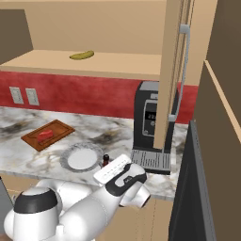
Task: Pick the steak from the plate and place it on the cutting board. Then pick the condiment bottle from the cabinet and place it next to the cutting board.
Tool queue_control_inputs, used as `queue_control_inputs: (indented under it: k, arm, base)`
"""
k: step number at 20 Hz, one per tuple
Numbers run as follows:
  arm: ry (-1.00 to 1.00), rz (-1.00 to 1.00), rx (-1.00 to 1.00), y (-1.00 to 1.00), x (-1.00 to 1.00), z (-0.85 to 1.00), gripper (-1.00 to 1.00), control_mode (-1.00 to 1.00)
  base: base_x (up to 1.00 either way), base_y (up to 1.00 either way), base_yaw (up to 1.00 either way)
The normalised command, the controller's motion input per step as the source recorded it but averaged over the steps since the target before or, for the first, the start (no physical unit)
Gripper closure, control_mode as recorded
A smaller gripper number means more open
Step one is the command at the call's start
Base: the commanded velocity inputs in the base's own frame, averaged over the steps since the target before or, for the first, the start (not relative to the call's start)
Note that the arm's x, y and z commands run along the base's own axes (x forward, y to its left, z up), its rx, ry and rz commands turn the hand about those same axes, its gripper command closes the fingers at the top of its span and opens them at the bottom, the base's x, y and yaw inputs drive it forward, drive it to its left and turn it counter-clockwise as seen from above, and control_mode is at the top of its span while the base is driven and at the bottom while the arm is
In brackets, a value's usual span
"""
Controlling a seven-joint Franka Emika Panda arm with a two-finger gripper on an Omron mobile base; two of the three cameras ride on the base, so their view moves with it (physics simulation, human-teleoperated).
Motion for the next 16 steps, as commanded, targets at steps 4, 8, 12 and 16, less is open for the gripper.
queue_control_inputs:
  k: [4, 8, 12, 16]
  arm:
    - [0.00, 0.00, 0.00, 0.00, 0.00, -0.14, 1.00, -1.00]
    - [0.00, 0.00, 0.00, 0.00, 0.04, -0.13, 1.00, -1.00]
    - [0.00, 0.00, 0.00, 0.00, 0.00, -0.12, 1.00, -1.00]
    - [0.00, 0.00, 0.00, 0.04, 0.00, -0.11, 1.00, -1.00]
  base:
    - [0.00, 0.00, 0.00]
    - [0.00, 0.00, 0.00]
    - [0.00, 0.00, 0.00]
    - [0.00, 0.00, 0.00]
